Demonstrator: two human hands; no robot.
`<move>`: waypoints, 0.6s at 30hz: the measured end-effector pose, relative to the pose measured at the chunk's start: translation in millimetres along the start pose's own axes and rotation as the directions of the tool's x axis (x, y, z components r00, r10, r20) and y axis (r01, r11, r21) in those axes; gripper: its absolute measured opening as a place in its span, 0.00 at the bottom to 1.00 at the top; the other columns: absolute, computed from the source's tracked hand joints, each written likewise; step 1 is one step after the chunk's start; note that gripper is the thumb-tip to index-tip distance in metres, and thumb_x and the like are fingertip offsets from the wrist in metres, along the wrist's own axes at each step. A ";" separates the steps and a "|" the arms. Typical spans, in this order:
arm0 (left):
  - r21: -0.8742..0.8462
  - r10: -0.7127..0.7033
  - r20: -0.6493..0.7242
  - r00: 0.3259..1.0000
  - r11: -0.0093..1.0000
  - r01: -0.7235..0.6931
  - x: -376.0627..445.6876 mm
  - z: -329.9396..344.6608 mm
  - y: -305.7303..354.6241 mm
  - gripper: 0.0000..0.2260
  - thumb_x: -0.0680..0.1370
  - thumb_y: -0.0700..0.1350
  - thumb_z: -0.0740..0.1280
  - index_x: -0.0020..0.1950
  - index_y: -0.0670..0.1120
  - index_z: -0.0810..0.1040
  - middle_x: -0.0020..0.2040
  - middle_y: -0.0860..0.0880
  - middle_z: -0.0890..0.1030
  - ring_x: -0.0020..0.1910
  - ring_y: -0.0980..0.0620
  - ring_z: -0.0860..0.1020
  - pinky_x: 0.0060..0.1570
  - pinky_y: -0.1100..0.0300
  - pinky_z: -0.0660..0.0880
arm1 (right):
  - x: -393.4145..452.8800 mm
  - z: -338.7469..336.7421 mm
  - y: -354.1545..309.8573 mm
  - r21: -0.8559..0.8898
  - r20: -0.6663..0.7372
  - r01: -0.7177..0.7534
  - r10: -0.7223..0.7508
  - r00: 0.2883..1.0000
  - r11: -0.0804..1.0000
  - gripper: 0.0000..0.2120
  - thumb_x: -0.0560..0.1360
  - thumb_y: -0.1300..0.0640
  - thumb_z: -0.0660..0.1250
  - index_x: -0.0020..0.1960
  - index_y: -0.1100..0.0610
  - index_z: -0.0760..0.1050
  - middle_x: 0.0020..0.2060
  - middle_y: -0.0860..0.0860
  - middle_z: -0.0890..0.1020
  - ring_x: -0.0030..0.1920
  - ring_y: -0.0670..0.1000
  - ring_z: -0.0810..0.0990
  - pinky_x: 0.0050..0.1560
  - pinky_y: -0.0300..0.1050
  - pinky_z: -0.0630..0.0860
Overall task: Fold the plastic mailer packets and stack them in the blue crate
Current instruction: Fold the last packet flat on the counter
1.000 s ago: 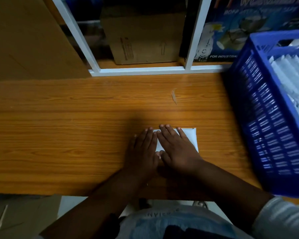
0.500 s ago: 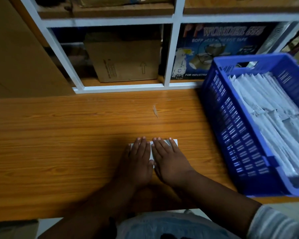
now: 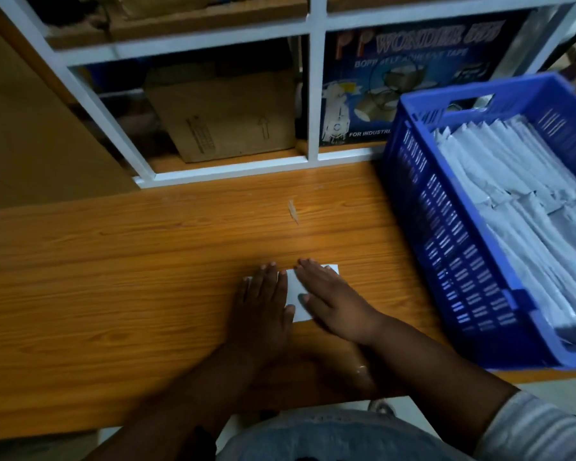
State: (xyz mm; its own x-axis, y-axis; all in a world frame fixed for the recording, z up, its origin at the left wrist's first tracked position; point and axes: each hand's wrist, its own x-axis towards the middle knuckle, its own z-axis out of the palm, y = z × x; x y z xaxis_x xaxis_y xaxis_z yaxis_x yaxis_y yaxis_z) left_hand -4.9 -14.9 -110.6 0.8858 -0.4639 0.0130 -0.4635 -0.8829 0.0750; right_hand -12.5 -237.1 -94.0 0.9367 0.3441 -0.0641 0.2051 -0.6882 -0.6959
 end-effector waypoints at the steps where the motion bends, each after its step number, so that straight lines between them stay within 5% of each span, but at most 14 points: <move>1: 0.002 -0.001 0.005 1.000 1.000 0.001 1.9 -2.4 0.7 0.32 0.84 0.57 0.55 0.85 0.43 0.62 0.86 0.42 0.59 0.85 0.39 0.59 0.79 0.33 0.60 | -1.2 -9.0 -0.2 0.041 -0.020 -0.016 0.017 1.000 0.999 0.28 0.88 0.47 0.58 0.86 0.51 0.58 0.86 0.48 0.55 0.86 0.44 0.45 0.86 0.55 0.46; 8: -0.047 0.102 -0.112 0.988 0.993 -0.108 6.3 -23.2 14.2 0.35 0.83 0.59 0.63 0.85 0.44 0.63 0.87 0.41 0.56 0.86 0.39 0.54 0.79 0.32 0.58 | -33.6 -7.8 -3.9 -0.526 -0.051 -0.040 0.015 0.999 0.850 0.34 0.88 0.36 0.47 0.88 0.50 0.44 0.87 0.54 0.41 0.86 0.56 0.38 0.84 0.65 0.42; 18: 0.062 0.152 -0.011 0.988 0.987 -0.151 -12.3 -0.1 15.5 0.39 0.81 0.71 0.57 0.87 0.51 0.61 0.87 0.44 0.56 0.86 0.37 0.54 0.76 0.24 0.55 | -29.3 -2.6 2.5 -0.580 0.106 -0.082 0.174 0.979 0.810 0.36 0.84 0.31 0.42 0.87 0.44 0.37 0.85 0.50 0.33 0.84 0.54 0.29 0.78 0.69 0.29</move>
State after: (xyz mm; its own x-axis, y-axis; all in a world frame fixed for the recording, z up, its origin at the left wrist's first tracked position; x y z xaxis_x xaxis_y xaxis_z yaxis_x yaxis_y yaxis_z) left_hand -22.9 -22.9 -109.5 0.8051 -0.5921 0.0357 -0.5927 -0.8053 0.0098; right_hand -38.7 -250.6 -92.0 0.9229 0.2842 -0.2598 0.2541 -0.9564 -0.1439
